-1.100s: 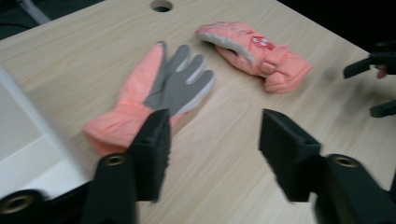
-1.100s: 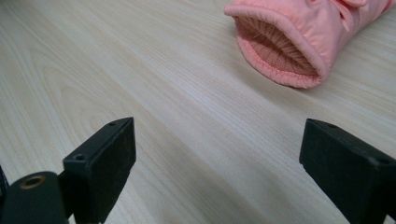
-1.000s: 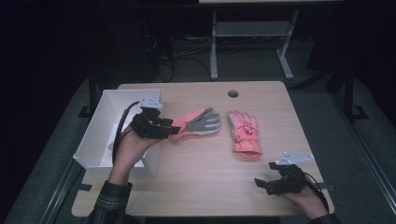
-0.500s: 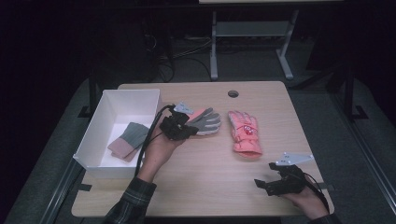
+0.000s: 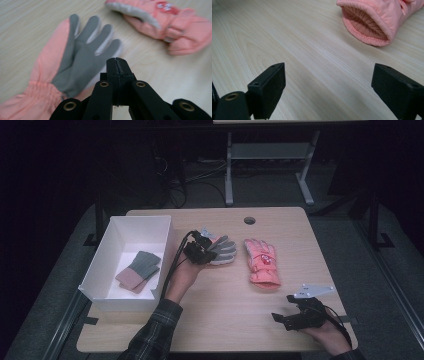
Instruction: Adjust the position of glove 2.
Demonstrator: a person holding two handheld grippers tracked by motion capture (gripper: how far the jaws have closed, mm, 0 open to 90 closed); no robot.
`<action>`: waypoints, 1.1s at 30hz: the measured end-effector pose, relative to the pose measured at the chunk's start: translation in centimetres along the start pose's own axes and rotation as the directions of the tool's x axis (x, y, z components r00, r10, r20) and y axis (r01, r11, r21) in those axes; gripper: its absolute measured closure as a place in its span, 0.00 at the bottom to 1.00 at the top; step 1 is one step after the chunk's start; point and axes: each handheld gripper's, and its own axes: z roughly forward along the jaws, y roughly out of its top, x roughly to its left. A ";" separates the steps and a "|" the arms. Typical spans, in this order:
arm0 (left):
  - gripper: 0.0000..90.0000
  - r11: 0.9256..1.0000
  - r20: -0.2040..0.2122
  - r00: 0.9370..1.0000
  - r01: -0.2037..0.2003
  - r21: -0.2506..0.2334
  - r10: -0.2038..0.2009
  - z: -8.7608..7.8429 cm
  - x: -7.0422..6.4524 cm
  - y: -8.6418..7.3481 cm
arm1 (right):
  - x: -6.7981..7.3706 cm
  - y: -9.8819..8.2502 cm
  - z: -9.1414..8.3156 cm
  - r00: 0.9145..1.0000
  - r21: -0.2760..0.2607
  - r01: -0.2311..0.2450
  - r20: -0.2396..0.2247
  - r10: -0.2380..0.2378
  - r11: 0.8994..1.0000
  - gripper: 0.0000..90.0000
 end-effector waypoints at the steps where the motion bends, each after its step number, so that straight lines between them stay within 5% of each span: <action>1: 1.00 1.000 -0.007 1.000 0.005 -0.002 -0.005 0.4 0.2 0.0 | 0.0 0.0 0.0 1.000 0.000 0.001 0.000 -0.001 1.000 0.13; 6: 1.00 1.000 -0.068 0.998 0.000 0.020 0.001 2.2 1.7 0.5 | 0.0 0.0 0.0 1.000 0.001 0.003 -0.003 -0.003 1.000 0.13; 17: 1.00 0.998 -0.118 0.992 0.045 0.044 -0.040 4.1 3.9 -0.1 | -0.1 -0.2 -0.2 1.000 -0.001 -0.003 -0.005 0.003 1.000 0.13; 20: 1.00 0.997 -0.091 0.994 0.065 0.049 -0.061 4.8 3.9 -0.4 | -0.2 -0.2 -0.2 1.000 -0.002 -0.005 -0.003 0.005 1.000 0.13; 33: 1.00 0.997 0.002 1.000 0.002 0.079 -0.002 5.1 0.9 0.0 | -0.2 -0.2 -0.3 1.000 -0.002 -0.008 0.002 0.008 1.000 0.13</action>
